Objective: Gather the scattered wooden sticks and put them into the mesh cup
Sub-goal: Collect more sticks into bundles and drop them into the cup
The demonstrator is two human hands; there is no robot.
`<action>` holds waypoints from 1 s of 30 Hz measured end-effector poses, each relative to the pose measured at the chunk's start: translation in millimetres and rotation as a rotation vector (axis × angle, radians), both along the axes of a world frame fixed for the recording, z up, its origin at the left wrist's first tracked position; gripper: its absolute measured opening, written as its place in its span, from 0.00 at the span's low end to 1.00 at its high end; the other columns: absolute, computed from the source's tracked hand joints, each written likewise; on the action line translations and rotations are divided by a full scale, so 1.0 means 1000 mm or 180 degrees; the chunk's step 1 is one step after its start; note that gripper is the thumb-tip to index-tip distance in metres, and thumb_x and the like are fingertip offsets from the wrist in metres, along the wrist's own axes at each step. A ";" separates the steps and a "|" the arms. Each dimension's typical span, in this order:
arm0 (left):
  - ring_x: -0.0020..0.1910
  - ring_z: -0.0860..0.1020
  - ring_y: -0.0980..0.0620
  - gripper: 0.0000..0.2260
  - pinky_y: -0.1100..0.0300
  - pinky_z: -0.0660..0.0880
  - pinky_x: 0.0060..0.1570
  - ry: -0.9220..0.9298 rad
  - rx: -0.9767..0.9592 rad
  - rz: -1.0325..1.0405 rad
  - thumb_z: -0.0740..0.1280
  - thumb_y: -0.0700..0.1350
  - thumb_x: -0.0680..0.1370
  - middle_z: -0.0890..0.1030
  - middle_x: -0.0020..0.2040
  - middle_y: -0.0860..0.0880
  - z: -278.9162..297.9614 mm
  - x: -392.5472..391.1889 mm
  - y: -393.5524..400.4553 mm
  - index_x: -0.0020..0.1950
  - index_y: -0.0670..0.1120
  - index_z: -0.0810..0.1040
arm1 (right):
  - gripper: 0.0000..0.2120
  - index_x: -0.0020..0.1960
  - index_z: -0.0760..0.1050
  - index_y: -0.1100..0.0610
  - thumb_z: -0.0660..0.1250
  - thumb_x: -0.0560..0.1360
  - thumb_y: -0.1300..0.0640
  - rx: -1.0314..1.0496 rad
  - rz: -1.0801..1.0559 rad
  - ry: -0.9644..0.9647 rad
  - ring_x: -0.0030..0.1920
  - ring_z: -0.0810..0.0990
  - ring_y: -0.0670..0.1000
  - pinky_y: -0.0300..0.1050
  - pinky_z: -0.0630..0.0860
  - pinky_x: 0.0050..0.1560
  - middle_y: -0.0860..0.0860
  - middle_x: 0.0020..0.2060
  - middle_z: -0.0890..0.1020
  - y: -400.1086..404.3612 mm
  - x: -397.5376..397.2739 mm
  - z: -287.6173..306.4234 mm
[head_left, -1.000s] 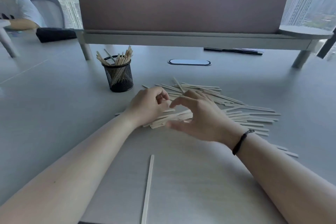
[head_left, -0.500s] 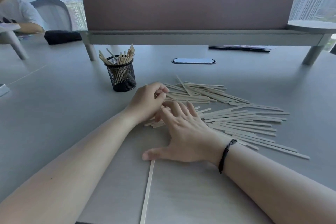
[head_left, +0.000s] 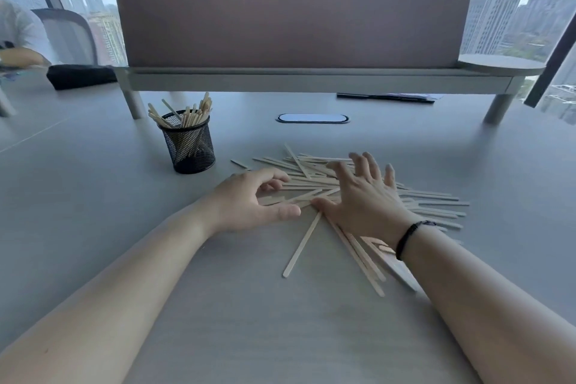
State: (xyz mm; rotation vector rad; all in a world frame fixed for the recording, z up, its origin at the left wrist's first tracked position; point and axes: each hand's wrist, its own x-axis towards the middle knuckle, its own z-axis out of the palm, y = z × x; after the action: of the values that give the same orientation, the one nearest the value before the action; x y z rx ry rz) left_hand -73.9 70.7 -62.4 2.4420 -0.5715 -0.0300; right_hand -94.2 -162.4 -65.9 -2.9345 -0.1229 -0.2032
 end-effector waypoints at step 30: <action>0.50 0.75 0.73 0.19 0.77 0.66 0.46 -0.0253 0.0300 0.0040 0.70 0.39 0.70 0.82 0.53 0.61 0.002 0.000 0.000 0.56 0.60 0.77 | 0.40 0.72 0.69 0.43 0.75 0.63 0.32 0.0272 0.0513 0.1147 0.68 0.71 0.50 0.52 0.67 0.70 0.47 0.68 0.71 -0.058 0.004 0.035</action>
State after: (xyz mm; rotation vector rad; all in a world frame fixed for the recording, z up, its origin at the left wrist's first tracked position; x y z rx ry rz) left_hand -73.6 70.6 -60.4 2.5476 -0.6023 0.0466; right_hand -90.0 -220.2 -30.5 -2.8031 -0.2855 0.3337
